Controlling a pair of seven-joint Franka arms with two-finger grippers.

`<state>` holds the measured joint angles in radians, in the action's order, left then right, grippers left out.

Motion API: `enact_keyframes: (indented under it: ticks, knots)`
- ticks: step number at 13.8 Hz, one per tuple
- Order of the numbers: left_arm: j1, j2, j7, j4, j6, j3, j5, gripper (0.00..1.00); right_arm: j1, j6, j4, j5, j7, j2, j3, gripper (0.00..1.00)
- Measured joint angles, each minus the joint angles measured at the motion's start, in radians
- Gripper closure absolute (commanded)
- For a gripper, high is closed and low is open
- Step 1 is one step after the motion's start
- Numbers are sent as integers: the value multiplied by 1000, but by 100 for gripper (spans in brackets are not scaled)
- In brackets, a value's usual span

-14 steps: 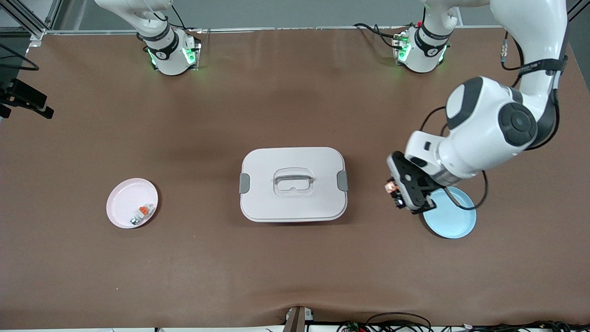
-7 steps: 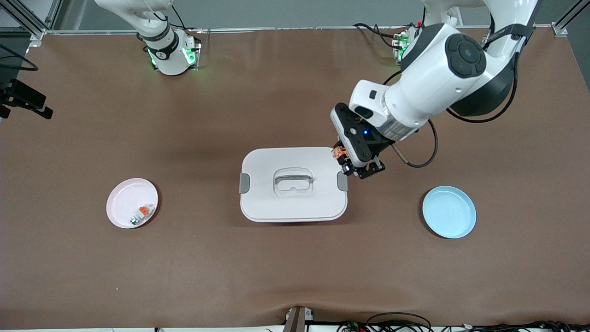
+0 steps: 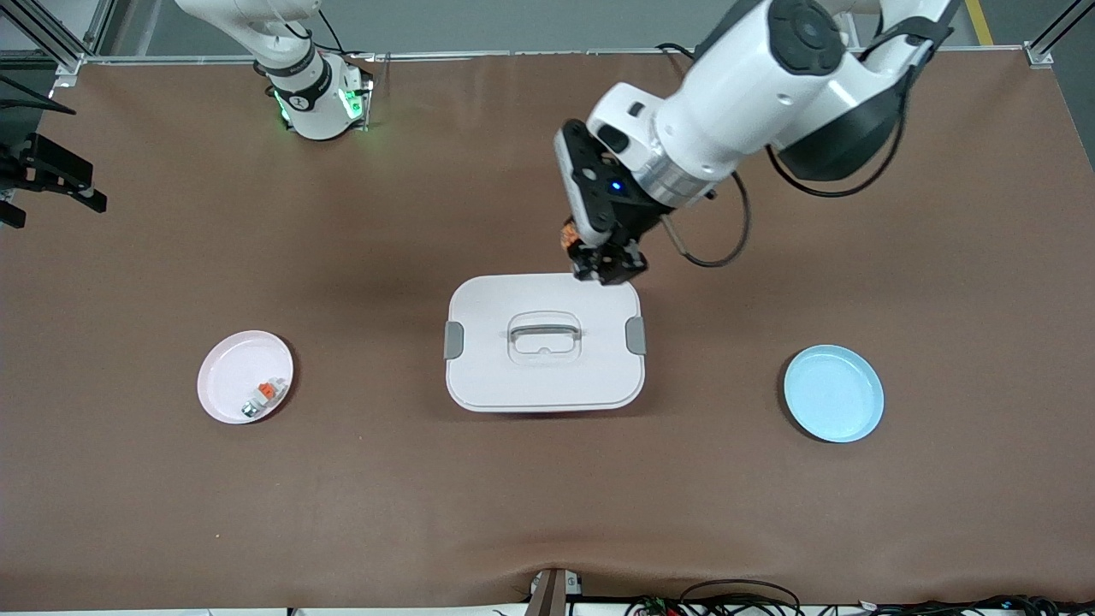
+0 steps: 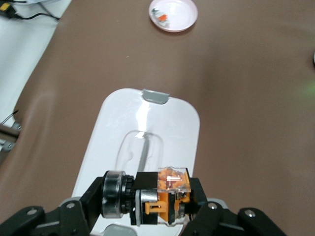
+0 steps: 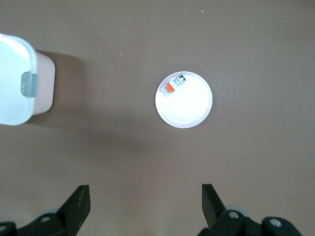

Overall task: Transfer orange switch to right arm and place
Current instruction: 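Lift the switch with the left gripper and carry it above the box, then reach the right gripper toward the switch held by the left gripper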

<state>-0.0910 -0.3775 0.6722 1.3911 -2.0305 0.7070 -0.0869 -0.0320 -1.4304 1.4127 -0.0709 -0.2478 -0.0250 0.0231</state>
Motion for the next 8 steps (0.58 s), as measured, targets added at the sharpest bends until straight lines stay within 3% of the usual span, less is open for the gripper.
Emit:
enact_keyframes:
  ticks: [4, 8]
  knots:
    - [-19, -1, 107, 0, 10, 24, 0, 100, 3, 52, 16, -182, 17, -7, -2, 0]
    - [-19, -7, 160, 1, 14, 26, 0, 100, 62, 23, 79, -364, 237, -11, -9, 0]
